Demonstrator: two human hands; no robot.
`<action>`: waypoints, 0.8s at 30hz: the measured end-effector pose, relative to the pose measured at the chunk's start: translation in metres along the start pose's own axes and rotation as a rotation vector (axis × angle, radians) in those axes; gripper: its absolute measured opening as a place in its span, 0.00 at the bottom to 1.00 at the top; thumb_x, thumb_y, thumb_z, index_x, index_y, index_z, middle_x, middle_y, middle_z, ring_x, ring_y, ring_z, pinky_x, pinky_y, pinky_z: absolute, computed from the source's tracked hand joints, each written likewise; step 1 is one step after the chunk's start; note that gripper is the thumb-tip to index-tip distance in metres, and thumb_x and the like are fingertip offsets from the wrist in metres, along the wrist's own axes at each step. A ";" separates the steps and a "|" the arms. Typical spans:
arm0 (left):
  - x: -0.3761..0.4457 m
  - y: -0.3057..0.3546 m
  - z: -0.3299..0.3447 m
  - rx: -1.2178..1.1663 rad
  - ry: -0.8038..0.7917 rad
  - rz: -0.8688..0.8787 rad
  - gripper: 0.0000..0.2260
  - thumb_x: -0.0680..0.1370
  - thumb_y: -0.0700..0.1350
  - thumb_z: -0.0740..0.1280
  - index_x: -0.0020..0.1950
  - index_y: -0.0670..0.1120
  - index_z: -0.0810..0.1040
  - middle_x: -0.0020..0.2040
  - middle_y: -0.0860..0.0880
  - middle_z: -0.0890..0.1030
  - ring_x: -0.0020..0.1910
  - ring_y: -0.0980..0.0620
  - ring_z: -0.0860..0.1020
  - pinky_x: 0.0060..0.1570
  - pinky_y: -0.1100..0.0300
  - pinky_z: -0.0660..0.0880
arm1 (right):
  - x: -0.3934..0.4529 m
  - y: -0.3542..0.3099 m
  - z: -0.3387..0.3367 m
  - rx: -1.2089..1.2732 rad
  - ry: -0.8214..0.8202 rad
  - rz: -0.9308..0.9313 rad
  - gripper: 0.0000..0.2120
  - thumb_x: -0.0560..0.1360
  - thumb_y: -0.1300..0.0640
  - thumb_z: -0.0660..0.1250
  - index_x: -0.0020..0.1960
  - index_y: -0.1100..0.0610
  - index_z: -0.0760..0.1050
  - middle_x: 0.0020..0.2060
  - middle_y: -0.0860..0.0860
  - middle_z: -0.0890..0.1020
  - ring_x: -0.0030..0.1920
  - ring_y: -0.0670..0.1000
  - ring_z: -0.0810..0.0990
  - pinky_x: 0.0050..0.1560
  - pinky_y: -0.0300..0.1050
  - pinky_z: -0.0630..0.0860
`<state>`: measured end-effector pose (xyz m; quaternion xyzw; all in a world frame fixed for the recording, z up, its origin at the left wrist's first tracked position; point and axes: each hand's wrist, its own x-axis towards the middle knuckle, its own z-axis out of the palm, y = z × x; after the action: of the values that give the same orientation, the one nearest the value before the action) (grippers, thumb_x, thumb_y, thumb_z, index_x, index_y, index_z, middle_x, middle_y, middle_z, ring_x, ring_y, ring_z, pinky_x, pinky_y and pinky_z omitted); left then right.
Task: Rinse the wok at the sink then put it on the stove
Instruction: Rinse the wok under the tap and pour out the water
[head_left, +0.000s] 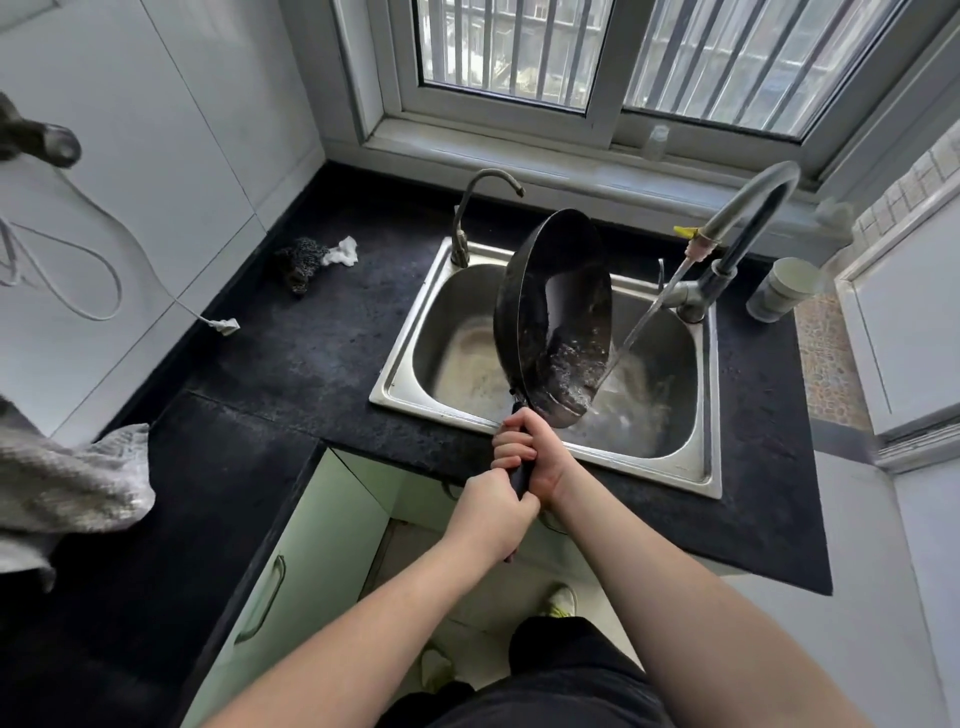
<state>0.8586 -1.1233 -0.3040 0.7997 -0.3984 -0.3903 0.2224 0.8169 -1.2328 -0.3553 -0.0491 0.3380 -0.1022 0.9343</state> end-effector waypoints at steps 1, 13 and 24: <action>-0.001 0.001 -0.001 0.002 0.015 0.006 0.11 0.75 0.44 0.62 0.34 0.49 0.67 0.37 0.38 0.82 0.34 0.39 0.82 0.32 0.52 0.79 | -0.001 0.000 0.002 0.000 -0.011 -0.006 0.17 0.70 0.60 0.58 0.24 0.53 0.61 0.16 0.44 0.61 0.14 0.42 0.59 0.18 0.36 0.61; -0.009 0.012 -0.013 0.011 0.022 0.035 0.08 0.75 0.45 0.62 0.38 0.44 0.71 0.38 0.40 0.82 0.33 0.40 0.81 0.31 0.56 0.77 | -0.019 -0.004 0.022 0.012 -0.044 -0.036 0.17 0.70 0.60 0.57 0.24 0.53 0.61 0.16 0.44 0.62 0.14 0.43 0.60 0.18 0.36 0.62; -0.005 0.035 -0.038 -0.286 -0.193 -0.127 0.05 0.74 0.38 0.62 0.40 0.37 0.74 0.27 0.44 0.75 0.17 0.51 0.70 0.17 0.64 0.69 | -0.033 -0.010 0.043 0.106 0.092 -0.058 0.19 0.70 0.64 0.58 0.22 0.55 0.59 0.15 0.45 0.63 0.14 0.44 0.61 0.18 0.35 0.65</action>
<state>0.8709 -1.1380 -0.2564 0.7422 -0.3070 -0.5312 0.2695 0.8178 -1.2340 -0.3005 -0.0043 0.3729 -0.1491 0.9158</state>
